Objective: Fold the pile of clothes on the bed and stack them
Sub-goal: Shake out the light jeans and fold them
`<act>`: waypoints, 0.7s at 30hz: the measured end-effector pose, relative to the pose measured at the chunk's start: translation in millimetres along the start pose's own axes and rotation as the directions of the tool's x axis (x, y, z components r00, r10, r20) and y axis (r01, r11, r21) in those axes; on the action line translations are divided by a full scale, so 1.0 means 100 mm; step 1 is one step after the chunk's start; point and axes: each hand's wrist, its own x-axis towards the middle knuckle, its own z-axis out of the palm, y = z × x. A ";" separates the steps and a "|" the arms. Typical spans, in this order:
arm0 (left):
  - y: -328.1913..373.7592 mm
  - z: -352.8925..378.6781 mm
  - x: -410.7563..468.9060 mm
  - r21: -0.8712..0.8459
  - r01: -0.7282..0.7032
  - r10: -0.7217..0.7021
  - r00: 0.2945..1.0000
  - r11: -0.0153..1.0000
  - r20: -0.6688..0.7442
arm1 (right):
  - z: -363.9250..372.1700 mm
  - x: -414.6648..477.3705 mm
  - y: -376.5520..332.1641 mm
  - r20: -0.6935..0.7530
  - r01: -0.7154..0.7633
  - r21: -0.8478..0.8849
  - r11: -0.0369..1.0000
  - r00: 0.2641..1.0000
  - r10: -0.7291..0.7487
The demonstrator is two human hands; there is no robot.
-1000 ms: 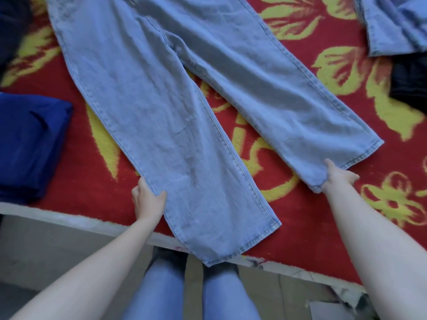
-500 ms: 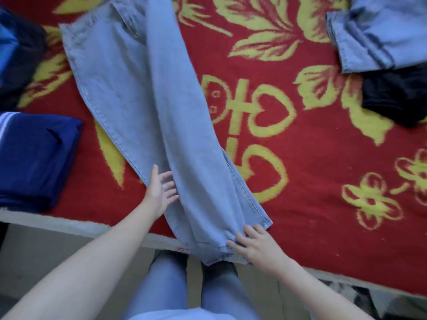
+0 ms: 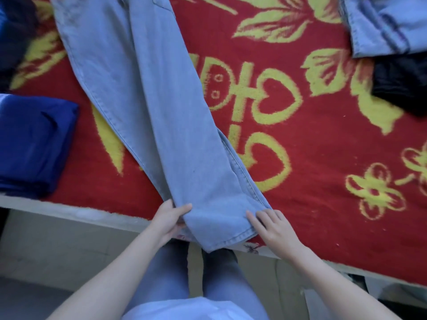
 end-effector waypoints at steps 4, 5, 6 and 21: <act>-0.32 -0.19 -0.08 -0.011 0.064 -0.065 0.996 0.998 -0.059 | 0.07 0.03 -0.08 -0.028 -0.220 0.054 0.974 0.975 0.222; -0.38 -0.23 -0.04 -0.005 0.075 -0.076 0.993 0.997 -0.095 | 0.10 0.04 -0.13 -0.018 -0.207 0.065 0.976 0.978 0.208; -0.42 -0.26 -0.01 -0.010 0.079 -0.080 0.989 0.997 -0.127 | 0.13 0.03 -0.18 -0.003 -0.157 0.065 0.985 0.987 0.158; -0.69 0.08 0.08 -0.055 0.082 -0.086 0.994 0.995 -0.070 | -0.02 -0.12 0.07 0.050 0.021 0.037 0.999 0.998 -0.023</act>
